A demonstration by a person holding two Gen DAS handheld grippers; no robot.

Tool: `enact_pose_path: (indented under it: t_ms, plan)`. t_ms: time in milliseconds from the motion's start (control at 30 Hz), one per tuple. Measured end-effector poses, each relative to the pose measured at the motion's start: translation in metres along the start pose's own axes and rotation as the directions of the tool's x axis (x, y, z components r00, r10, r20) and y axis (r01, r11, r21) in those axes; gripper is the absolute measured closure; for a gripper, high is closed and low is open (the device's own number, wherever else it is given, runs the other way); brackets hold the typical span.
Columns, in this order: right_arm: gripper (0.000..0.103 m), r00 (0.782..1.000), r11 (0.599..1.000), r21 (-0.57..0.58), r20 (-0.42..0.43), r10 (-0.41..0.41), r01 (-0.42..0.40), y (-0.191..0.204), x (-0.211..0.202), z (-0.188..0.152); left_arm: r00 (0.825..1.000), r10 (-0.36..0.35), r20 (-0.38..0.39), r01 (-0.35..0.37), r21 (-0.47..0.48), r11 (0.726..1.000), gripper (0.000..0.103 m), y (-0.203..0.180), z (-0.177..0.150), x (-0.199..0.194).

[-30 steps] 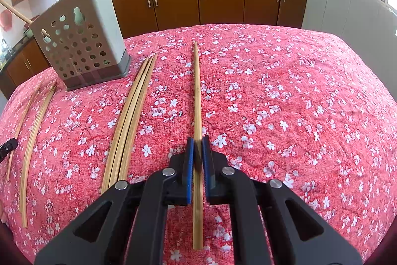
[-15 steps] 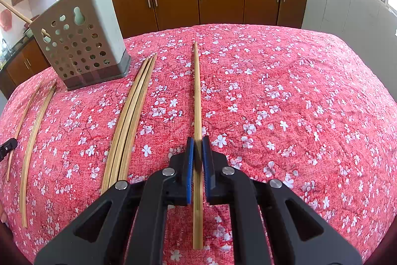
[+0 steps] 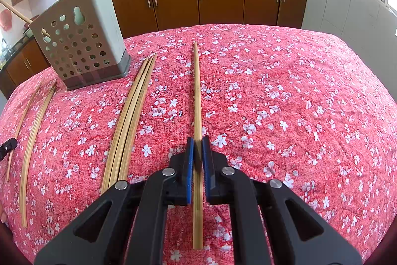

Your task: Organize utensils

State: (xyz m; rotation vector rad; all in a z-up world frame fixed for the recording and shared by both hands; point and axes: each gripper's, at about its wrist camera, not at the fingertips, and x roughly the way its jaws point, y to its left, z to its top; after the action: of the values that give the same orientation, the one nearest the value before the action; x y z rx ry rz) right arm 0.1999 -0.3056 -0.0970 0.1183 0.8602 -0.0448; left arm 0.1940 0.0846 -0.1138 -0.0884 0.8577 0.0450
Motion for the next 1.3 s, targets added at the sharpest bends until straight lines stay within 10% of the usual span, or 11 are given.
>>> enact_pose_path:
  t_ms: [1100,1300]
  plan:
    - [0.095,0.999,0.999,-0.001,-0.002,0.04,-0.04,-0.005,-0.012,-0.011,1.0,0.018,-0.007,-0.017,0.074,0.997,0.094,-0.008,-0.017,-0.014]
    - [0.095,0.991,0.999,-0.021,0.132,0.031,-0.029,-0.004,-0.052,0.006,0.997,0.024,0.071,-0.032,0.105,0.994,0.095,-0.015,0.0,-0.044]
